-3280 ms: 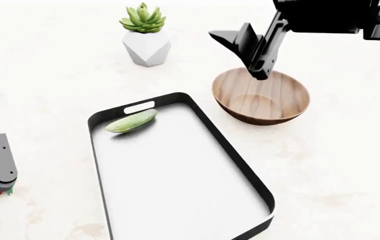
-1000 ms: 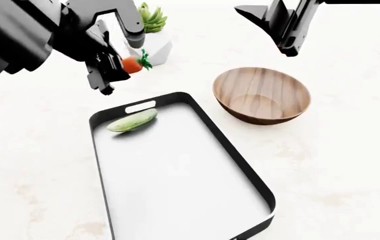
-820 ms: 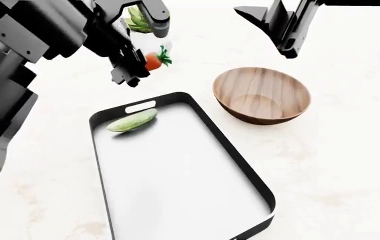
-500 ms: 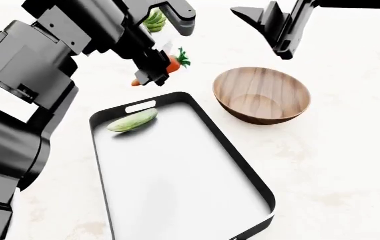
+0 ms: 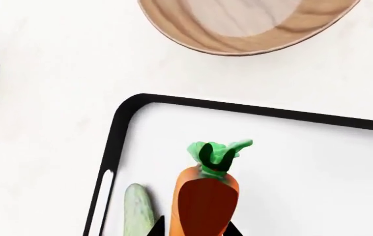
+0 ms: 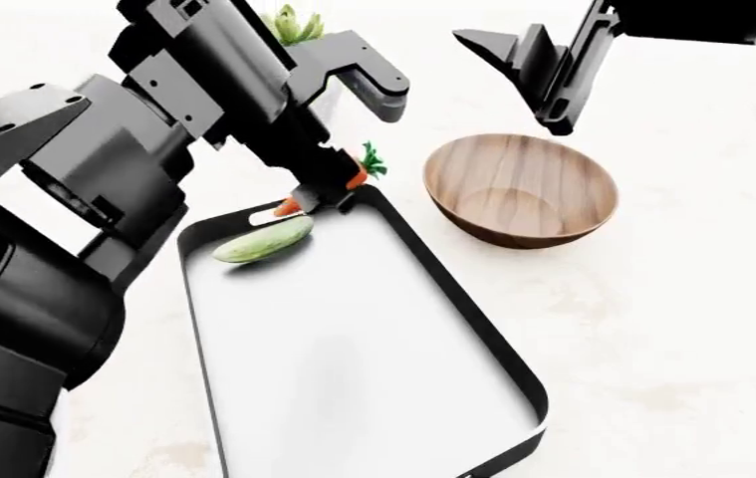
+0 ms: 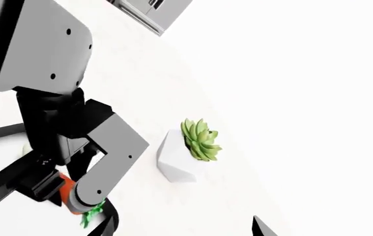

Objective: Place the two vegetables and bowl onto the tray for setting up a vegetable dip station.

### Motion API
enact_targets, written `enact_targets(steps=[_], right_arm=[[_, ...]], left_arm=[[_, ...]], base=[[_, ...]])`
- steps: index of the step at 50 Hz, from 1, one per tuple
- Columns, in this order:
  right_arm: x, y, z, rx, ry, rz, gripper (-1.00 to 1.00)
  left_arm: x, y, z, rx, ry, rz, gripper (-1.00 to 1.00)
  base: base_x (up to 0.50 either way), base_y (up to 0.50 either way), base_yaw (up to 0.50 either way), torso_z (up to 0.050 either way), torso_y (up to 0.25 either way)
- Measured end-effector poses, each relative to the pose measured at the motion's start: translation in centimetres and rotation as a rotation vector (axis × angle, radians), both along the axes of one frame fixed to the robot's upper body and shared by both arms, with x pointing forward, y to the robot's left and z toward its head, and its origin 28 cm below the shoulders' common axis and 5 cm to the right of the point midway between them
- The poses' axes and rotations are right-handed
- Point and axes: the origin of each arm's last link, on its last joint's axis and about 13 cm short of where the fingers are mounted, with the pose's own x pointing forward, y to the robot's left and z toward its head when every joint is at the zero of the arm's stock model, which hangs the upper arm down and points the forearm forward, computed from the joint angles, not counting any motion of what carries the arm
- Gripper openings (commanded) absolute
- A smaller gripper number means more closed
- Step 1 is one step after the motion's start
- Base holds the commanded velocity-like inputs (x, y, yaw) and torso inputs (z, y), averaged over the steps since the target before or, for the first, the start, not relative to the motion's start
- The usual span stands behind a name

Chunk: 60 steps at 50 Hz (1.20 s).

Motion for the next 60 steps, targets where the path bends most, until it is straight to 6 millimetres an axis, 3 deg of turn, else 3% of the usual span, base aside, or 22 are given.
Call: enact_targets(steps=[29, 60], right_arm=[[-0.3, -0.3, -1.3, 0.019, 0.02, -0.008, 1.0], [-0.3, -0.5, -2.3, 0.035, 0.035, -0.011, 1.0]], left_arm=[[-0.1, -0.8, -1.9, -0.126, 0.027, 0.06, -1.0], [0.1, -0.6, -5.0, -0.076, 0.068, 0.129, -1.0]], base=[[0.0, 0.0, 0.0, 0.0, 0.0], [0.0, 0.0, 0.0, 0.0, 0.0]])
